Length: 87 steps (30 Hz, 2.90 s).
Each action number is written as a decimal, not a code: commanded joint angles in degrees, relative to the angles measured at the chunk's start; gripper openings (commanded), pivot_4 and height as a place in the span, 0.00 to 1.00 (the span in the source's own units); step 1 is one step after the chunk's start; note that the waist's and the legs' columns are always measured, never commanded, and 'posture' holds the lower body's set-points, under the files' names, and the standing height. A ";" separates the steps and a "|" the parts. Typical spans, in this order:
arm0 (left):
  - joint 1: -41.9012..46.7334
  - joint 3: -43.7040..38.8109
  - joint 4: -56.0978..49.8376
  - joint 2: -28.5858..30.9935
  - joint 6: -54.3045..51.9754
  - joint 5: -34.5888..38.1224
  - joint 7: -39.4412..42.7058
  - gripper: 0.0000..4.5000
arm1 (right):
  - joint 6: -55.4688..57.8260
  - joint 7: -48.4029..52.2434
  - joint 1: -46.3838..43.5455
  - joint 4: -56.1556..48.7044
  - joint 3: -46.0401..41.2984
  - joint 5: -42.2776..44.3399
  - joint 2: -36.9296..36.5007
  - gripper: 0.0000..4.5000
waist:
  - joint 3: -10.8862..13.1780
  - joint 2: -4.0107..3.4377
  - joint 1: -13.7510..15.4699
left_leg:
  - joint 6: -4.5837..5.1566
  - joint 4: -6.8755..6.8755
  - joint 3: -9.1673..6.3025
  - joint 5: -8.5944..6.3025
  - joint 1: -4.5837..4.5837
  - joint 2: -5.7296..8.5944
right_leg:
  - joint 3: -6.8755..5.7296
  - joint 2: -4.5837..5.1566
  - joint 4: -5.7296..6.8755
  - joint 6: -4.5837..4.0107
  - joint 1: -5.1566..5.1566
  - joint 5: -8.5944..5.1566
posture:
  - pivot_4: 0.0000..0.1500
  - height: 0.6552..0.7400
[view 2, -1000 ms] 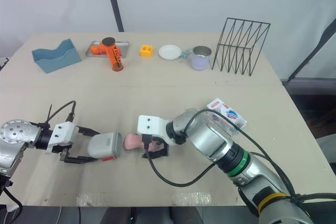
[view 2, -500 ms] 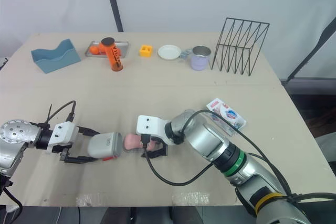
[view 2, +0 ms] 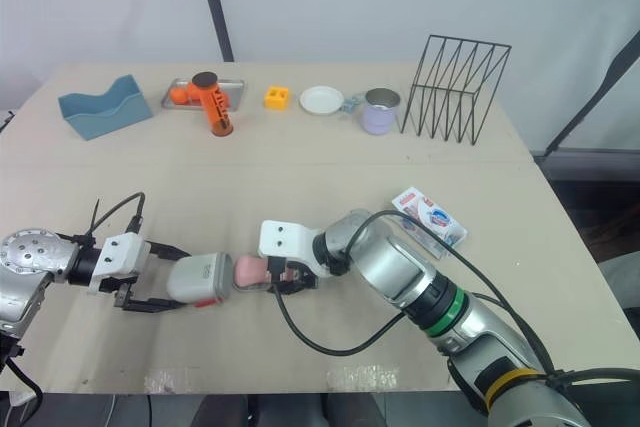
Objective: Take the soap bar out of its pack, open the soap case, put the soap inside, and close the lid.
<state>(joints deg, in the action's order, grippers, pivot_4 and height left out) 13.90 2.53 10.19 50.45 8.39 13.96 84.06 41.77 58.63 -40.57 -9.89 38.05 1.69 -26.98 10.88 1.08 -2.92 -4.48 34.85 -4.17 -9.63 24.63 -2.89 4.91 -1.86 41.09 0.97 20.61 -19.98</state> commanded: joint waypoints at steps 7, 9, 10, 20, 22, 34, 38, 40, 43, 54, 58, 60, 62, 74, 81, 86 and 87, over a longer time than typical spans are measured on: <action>1.36 -1.06 1.59 0.97 1.28 0.31 0.27 0.80 | -1.61 2.35 0.66 -0.65 -2.13 0.96 -1.94 0.56 | 0.00 0.00 0.04 | 0.00 0.00 0.00 0.00 0.04 0.02 | -0.01 0.02 -0.01 0.00 0.03 0.00 | 1.00 1.00; 1.61 -0.95 1.98 0.85 1.50 0.24 0.24 0.80 | -2.01 3.08 0.54 -0.95 -2.81 1.43 -2.49 0.56 | 0.00 0.00 0.07 | 0.00 0.00 -0.01 0.00 0.09 0.03 | -0.01 0.03 -0.01 -0.01 0.08 0.01 | 1.00 1.00; 1.74 -0.85 2.11 0.72 1.58 0.20 0.20 0.80 | -2.17 3.52 0.44 -1.14 -3.18 1.73 -2.85 0.56 | 0.00 0.00 0.14 | 0.00 0.00 -0.01 0.00 0.12 0.04 | -0.01 0.03 -0.01 -0.01 0.11 0.01 | 1.00 1.00; 1.72 -0.01 1.30 -1.13 0.81 0.64 -0.19 0.80 | -5.22 6.81 0.02 -2.20 -5.10 3.10 -5.43 0.56 | 0.01 -0.01 0.14 | -0.06 0.04 -0.12 0.04 0.42 0.06 | -0.11 0.04 0.01 -0.05 0.37 0.03 | 1.00 1.00; 1.75 0.16 1.11 -1.47 0.69 0.49 -0.30 0.80 | -5.52 7.01 -0.17 -2.11 -5.09 2.98 -5.46 0.56 | 0.01 -0.01 0.14 | -0.07 0.04 -0.12 0.04 0.42 0.06 | -0.11 0.04 0.01 -0.06 0.37 0.03 | 1.00 1.00; 3.07 1.87 0.20 -3.38 0.95 -0.16 -0.82 0.80 | -2.77 7.10 -3.32 -2.01 -3.88 2.46 -4.02 0.56 | 0.01 -0.01 0.14 | -0.10 0.05 -0.16 0.06 0.43 0.07 | -0.13 0.05 0.04 -0.07 0.37 0.04 | 1.00 1.00; 3.38 2.13 -0.22 -3.67 0.71 -0.02 -0.93 0.80 | -1.42 7.37 -3.85 -2.05 -3.23 2.08 -3.88 0.56 | 0.01 -0.01 0.15 | -0.12 0.05 -0.18 0.07 0.43 0.08 | -0.14 0.05 0.05 -0.07 0.36 0.04 | 1.00 1.00; 3.61 2.51 -0.29 -3.69 1.29 -0.52 -0.92 0.80 | -1.00 7.51 -4.04 -2.00 -2.90 1.91 -3.75 0.56 | 0.01 -0.01 0.15 | -0.12 0.05 -0.20 0.07 0.43 0.08 | -0.15 0.05 0.05 -0.07 0.37 0.04 | 1.00 1.00; 3.89 2.54 -0.90 -4.28 0.25 -0.10 -1.53 0.80 | -0.24 7.78 -4.26 -1.96 -2.42 1.64 -3.63 0.56 | 0.01 -0.01 0.14 | -0.12 0.05 -0.20 0.07 0.43 0.08 | -0.15 0.05 0.05 -0.07 0.37 0.04 | 1.00 1.00; 4.51 3.59 -1.47 -4.83 -0.14 -0.25 -2.13 0.80 | 1.64 8.52 -5.90 -1.50 -0.75 1.05 -2.43 0.56 | 0.01 -0.01 0.14 | -0.13 0.05 -0.23 0.08 0.44 0.09 | -0.17 0.05 0.06 -0.07 0.36 0.04 | 1.00 1.00; 5.00 4.00 -1.38 -5.38 -0.54 -0.21 -2.74 0.80 | 2.34 8.22 -6.64 -1.27 0.04 1.14 -1.43 0.56 | 0.01 -0.01 0.14 | -0.13 0.06 -0.26 0.08 0.45 0.09 | -0.19 0.05 0.06 -0.07 0.36 0.04 | 1.00 1.00; 5.26 4.22 -1.36 -5.57 -0.57 -0.33 -2.86 0.80 | 2.52 8.10 -7.24 -0.75 0.34 1.00 -0.82 0.56 | 0.01 -0.01 0.14 | -0.13 0.06 -0.26 0.08 0.45 0.09 | -0.20 0.05 0.06 -0.07 0.37 0.04 | 1.00 1.00; 5.52 4.40 -1.40 -5.84 -0.71 -0.43 -2.96 0.80 | 2.59 8.10 -7.83 -0.25 0.66 0.78 -0.41 0.56 | 0.01 -0.01 0.14 | -0.14 0.07 -0.28 0.09 0.45 0.09 | -0.22 0.05 0.07 -0.07 0.37 0.04 | 1.00 1.00; 6.68 5.26 -0.60 -7.45 -0.61 -1.74 -4.54 0.80 | 3.53 8.09 -9.63 1.36 1.69 0.46 1.60 0.56 | 0.01 -0.01 0.14 | -0.16 0.08 -0.36 0.10 0.45 0.10 | -0.30 0.05 0.08 -0.09 0.36 0.05 | 1.00 1.00; 6.79 5.67 -0.04 -7.88 -0.07 -2.40 -4.98 0.80 | 5.36 8.15 -9.60 0.74 1.19 0.98 1.38 0.79 | 0.01 -0.01 0.14 | -0.17 0.09 -0.40 0.11 0.46 0.10 | -0.34 0.06 0.10 -0.09 0.34 0.05 | 1.00 1.00; 6.91 6.03 0.43 -8.00 0.32 -2.78 -4.84 0.80 | 5.20 8.12 -9.16 0.17 0.56 1.01 0.39 0.99 | 0.01 -0.01 0.14 | -0.18 0.09 -0.42 0.13 0.45 0.11 | -0.35 0.06 0.10 -0.10 0.33 0.05 | 1.00 1.00; 7.00 6.07 0.56 -8.02 0.37 -2.85 -4.80 0.80 | 5.20 8.09 -9.05 0.10 0.39 1.05 0.21 0.99 | 0.01 -0.01 0.14 | -0.18 0.09 -0.42 0.13 0.45 0.11 | -0.36 0.06 0.10 -0.10 0.33 0.05 | 1.00 1.00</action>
<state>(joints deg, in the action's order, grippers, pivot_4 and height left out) 20.18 8.53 10.58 42.63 7.91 11.40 79.69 47.24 66.25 -48.95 -7.55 39.85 2.10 -26.16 10.88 1.07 -2.78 -4.66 34.95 -4.60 -9.50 25.08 -2.78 4.54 -1.80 41.19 0.87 20.93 -19.92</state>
